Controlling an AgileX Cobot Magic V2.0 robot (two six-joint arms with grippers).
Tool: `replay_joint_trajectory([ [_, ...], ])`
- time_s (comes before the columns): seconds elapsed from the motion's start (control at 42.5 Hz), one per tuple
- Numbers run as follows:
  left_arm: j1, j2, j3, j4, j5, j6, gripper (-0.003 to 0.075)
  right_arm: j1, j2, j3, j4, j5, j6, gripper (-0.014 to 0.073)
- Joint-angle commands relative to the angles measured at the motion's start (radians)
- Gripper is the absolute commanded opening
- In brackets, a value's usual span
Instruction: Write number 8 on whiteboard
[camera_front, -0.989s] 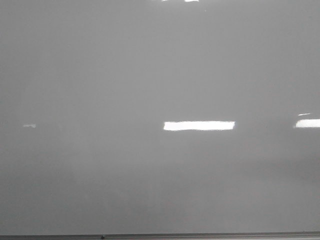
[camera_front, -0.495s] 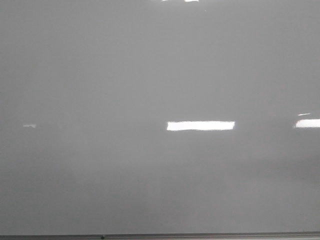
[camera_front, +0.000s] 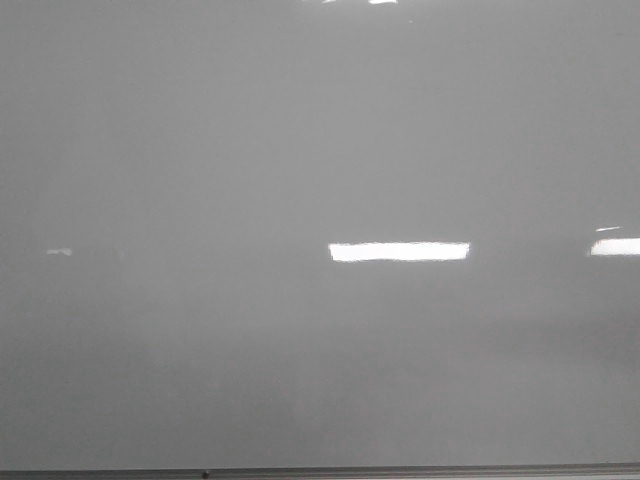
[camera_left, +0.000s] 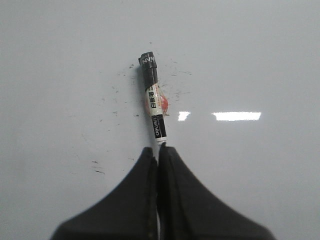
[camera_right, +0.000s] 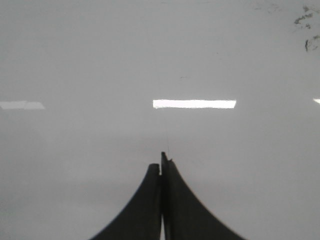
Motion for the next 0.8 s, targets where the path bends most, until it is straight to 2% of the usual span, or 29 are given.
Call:
replay_joint_trajectory([
  [0.0, 0.0, -0.012, 0.013, -0.006, -0.082, -0.01, -0.0021, 0.003, -0.015, -0.002, -0.005, -0.078, -0.005, -0.0069],
  [0.259, 0.0, -0.012, 0.013, -0.006, -0.095, -0.01, -0.0021, 0.003, -0.015, -0.003, 0.003, -0.091, -0.005, -0.0069],
  [0.353, 0.0, -0.012, 0.011, -0.006, -0.187, -0.01, -0.0021, 0.003, -0.015, -0.016, 0.004, -0.113, -0.005, -0.0069],
  [0.471, 0.0, -0.012, -0.028, -0.01, -0.324, -0.01, -0.0021, 0.003, -0.015, -0.097, 0.004, -0.05, -0.005, -0.0067],
  [0.542, 0.0, -0.008, -0.079, -0.01, -0.302, -0.01, -0.0021, 0.003, -0.011, -0.157, 0.003, 0.012, -0.005, -0.0067],
  [0.66, 0.0, 0.061, -0.201, -0.008, -0.155, -0.01, -0.0021, 0.003, 0.049, -0.288, 0.003, 0.121, -0.005, -0.0066],
  [0.777, 0.0, 0.185, -0.28, 0.001, -0.059, -0.01, -0.0021, 0.003, 0.159, -0.381, 0.003, 0.149, -0.005, -0.0062],
])
